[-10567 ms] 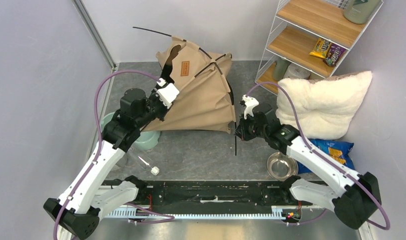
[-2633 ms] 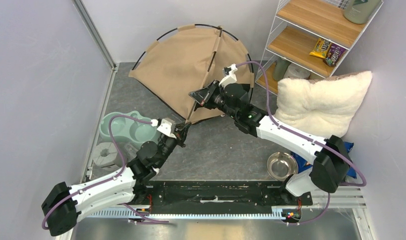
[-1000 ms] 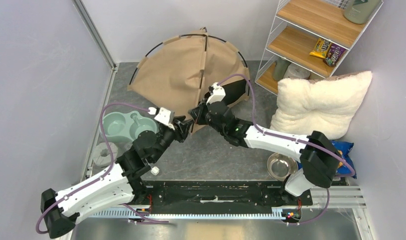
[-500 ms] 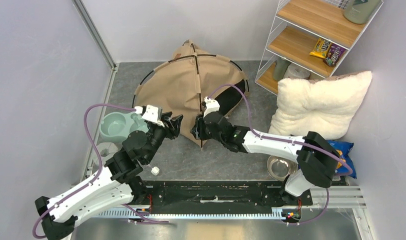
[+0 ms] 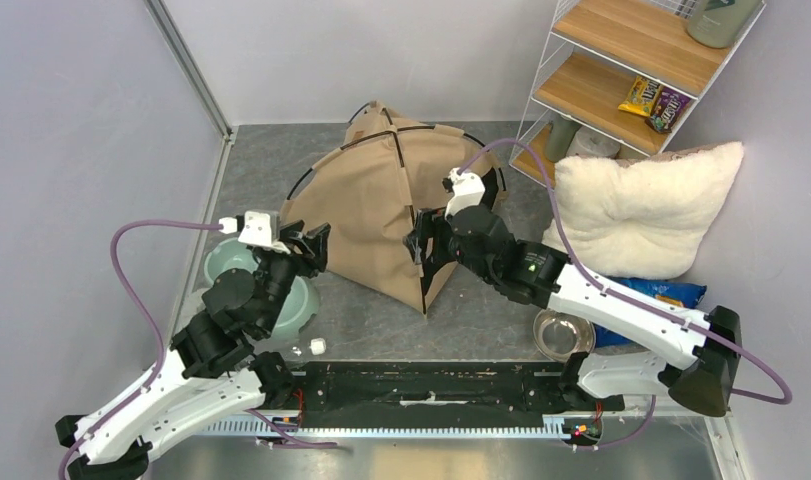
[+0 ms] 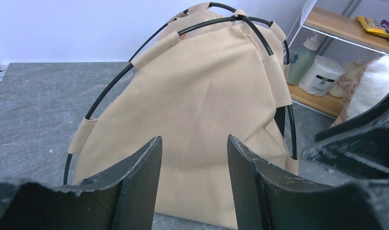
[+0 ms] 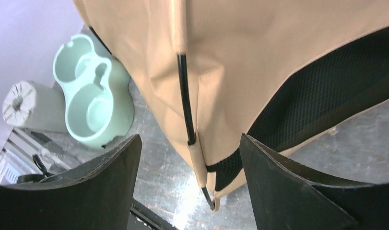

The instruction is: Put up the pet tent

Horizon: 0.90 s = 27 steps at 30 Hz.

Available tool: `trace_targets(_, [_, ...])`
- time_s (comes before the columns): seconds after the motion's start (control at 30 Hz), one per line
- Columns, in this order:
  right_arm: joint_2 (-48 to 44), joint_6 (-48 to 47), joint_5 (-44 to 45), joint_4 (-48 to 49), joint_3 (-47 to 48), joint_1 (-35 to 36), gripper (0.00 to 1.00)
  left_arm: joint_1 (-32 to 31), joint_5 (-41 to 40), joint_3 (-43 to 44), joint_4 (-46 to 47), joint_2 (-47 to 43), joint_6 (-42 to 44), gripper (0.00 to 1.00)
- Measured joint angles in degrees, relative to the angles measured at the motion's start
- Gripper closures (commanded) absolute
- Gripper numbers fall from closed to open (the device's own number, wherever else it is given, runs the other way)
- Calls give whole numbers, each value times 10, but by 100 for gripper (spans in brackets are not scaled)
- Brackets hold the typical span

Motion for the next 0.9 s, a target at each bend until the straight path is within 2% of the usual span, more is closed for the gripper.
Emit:
trace_targets(0.2, [35,-57,50,-23,105,-4,20,0,-11,0,-19,-14,0,40])
trace_targets(0.33, [88,-88,64,-23,161,-15,28,0,-11,0,-27,-14,0,40])
trace_targets(0.43, [127,-106,66,-23,181,-28,39,0,-10,0,-29,-14,0,40])
trace_targets(0.53, [161,-118,61,-23,195,-43,55,0,-7,0,-35,-11,0,40])
trace_targets(0.7, [186,-134,35,-26,213,-62,99,0,4,3,-52,-5,0,40])
trace_targets(0.9, [193,-159,-10,-30,239,-95,100,0,21,22,-77,-4,0,40])
